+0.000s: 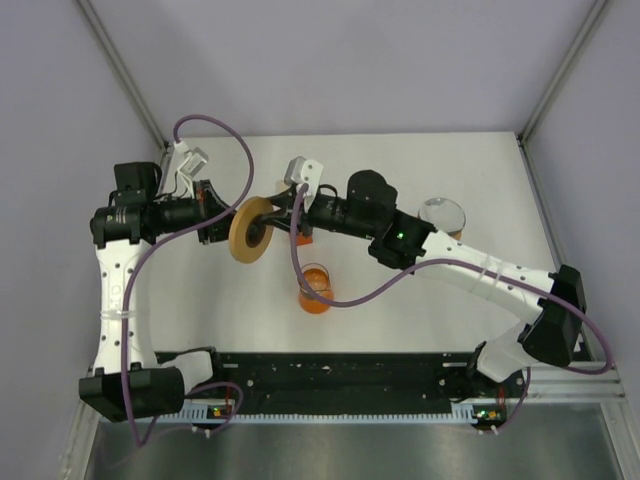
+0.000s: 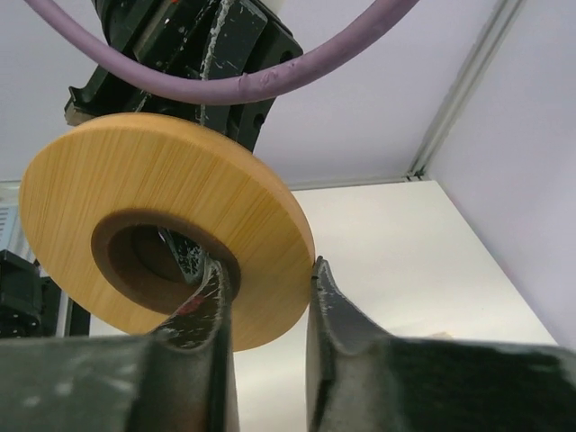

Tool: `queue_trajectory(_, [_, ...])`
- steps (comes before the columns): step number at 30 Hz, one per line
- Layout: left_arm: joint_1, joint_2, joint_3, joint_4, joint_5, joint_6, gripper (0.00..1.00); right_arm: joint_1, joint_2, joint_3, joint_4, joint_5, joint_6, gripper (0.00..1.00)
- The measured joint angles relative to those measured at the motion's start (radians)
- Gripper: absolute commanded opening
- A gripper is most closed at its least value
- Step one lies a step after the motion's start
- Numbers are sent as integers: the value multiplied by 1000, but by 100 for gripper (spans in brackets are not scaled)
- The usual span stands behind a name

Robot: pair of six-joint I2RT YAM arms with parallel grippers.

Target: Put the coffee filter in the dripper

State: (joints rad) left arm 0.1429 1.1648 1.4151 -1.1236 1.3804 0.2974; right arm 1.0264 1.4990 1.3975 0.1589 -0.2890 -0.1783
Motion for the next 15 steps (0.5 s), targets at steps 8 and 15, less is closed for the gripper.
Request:
queue_trajectory(8, [0,1,-4,21,-12,-22,25,1,0,0,-6,17,-4,0])
queue_trajectory(15, [-1,9,4,59,-85,-57,62,-21,-19,-11,-22,11,51,0])
